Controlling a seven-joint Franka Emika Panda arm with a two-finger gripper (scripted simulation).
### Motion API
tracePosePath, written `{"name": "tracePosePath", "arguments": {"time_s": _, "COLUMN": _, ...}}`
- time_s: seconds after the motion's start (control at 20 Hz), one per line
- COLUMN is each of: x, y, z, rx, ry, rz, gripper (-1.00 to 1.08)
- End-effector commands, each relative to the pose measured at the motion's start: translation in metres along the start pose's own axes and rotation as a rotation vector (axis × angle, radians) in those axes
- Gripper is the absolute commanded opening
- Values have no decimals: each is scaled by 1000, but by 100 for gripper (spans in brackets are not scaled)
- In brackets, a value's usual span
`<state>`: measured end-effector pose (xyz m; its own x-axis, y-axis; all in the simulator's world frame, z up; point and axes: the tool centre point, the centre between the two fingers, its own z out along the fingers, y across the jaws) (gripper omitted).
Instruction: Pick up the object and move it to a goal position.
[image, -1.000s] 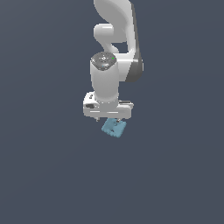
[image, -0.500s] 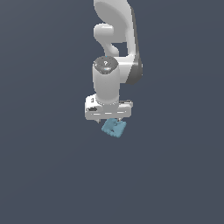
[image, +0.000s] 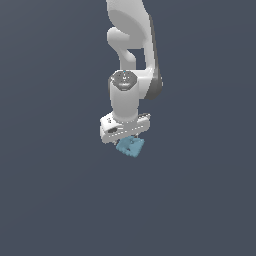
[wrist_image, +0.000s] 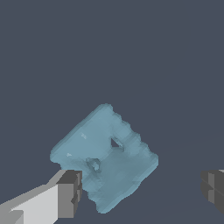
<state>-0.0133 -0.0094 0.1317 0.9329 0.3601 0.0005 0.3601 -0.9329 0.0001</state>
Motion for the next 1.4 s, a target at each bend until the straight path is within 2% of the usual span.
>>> {"name": "tracePosePath", "arguments": {"time_s": 0.0, "x": -2, "y": -3, "z": 6, "rx": -1, "ry": -1, "rz": -77, "gripper": 100}}
{"name": "tracePosePath", "arguments": {"time_s": 0.8, "x": -13, "y": -21, "z": 39, "rx": -2, "ry": -3, "rz": -549, "gripper": 100}}
{"name": "tracePosePath", "arguments": {"time_s": 1.35, "x": -17, "y": -29, "z": 50, "rx": 0, "ry": -1, "rz": -727, "gripper": 100}}
